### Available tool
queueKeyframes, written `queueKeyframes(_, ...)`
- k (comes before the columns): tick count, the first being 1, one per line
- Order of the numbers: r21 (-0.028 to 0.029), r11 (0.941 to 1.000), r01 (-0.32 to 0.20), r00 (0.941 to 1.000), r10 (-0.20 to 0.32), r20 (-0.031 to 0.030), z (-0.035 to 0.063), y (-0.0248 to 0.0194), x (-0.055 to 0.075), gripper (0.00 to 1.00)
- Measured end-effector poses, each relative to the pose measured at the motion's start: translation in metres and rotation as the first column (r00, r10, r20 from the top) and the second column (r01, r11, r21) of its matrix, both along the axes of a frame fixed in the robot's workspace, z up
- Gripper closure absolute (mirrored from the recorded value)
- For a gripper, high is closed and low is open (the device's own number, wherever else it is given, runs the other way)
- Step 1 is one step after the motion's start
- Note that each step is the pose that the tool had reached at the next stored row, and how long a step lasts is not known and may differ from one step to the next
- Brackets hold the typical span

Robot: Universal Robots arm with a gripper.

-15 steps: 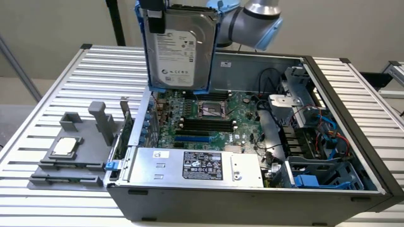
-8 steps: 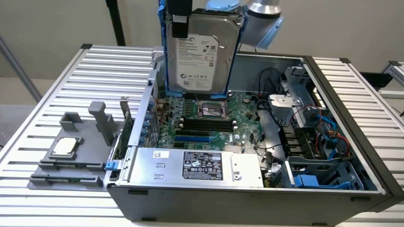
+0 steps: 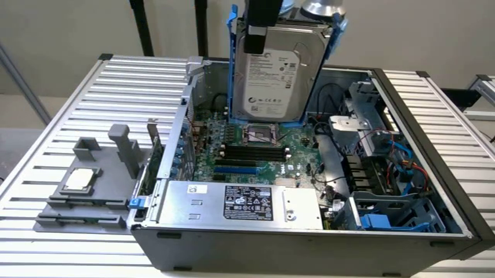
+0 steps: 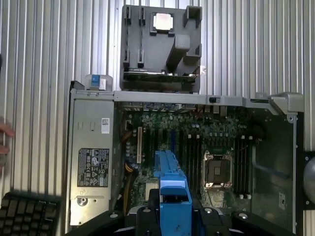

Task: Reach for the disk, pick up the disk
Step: 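Pick up the disk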

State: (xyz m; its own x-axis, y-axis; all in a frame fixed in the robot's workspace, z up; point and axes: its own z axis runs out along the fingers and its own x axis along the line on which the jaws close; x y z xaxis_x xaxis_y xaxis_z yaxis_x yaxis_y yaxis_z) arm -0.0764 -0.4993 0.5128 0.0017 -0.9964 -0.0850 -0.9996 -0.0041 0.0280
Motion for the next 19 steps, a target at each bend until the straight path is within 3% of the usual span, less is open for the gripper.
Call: queueKeyframes(19, 0.0000, 1.0000, 0.000, 1.0000, 0.000, 0.0000, 0.0000, -0.0353, 0.086, 0.67)
